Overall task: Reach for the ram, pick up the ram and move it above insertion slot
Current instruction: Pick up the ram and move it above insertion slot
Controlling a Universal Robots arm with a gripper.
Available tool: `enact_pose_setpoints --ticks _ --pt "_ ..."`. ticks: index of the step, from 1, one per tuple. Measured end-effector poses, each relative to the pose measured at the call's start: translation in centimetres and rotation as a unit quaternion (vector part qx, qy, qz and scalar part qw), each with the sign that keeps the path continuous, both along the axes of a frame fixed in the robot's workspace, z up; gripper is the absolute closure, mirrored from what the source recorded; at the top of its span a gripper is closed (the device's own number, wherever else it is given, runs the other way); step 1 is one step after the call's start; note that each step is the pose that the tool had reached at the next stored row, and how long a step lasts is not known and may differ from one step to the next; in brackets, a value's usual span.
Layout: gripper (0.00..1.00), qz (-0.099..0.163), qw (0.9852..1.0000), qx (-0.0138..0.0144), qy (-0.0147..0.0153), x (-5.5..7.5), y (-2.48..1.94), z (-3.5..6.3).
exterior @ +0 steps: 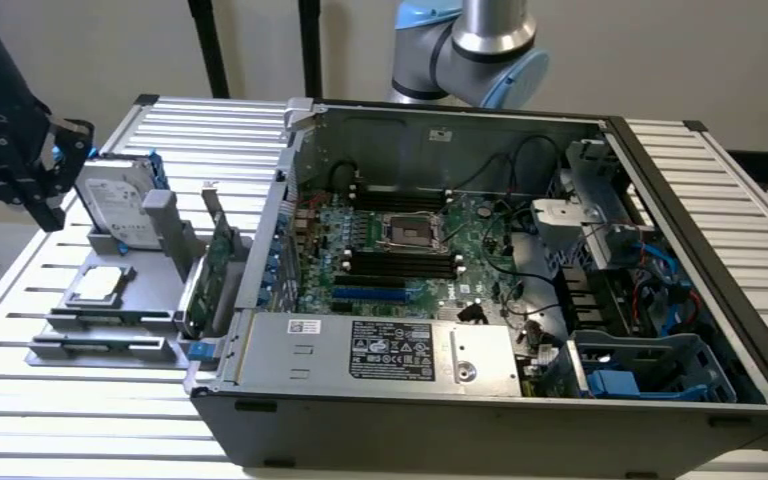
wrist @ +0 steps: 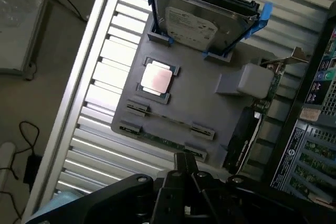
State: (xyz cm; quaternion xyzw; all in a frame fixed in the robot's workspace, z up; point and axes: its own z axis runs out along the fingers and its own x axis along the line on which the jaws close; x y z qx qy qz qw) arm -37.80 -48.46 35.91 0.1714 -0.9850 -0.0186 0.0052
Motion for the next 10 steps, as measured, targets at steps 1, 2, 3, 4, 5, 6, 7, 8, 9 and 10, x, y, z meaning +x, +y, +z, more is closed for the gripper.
enact_pose_setpoints --ticks 1,2,3,4,5,6,7,8,9,10 --pt "0.89 0.008 1.0 0.0 0.0001 0.0 0.0 -0.03" --pt "0.89 0.015 0.9999 0.0 0.0003 0.0 0.0 -0.05" --pt "0.89 0.022 0.9997 0.0 0.0004 0.0 0.0 -0.08" --pt "0.89 0.03 0.9995 0.0 0.0006 0.0 0.0 -0.1" --pt "0.89 0.037 0.9993 0.0 0.0007 0.0 0.0 -0.13" --pt "0.89 0.045 0.999 0.0 0.0009 0.0 0.0 -0.16" --pt "0.89 0.053 0.9986 0.0 0.0011 0.0 0.0 -0.18" --pt "0.89 0.06 0.9982 0.0 0.0012 0.0 0.0 -0.21" --pt "0.89 0.067 0.9977 0.0 0.0014 0.0 0.0 -0.24" --pt "0.89 0.075 0.9972 0.0 0.0015 0.0 0.0 -0.26"
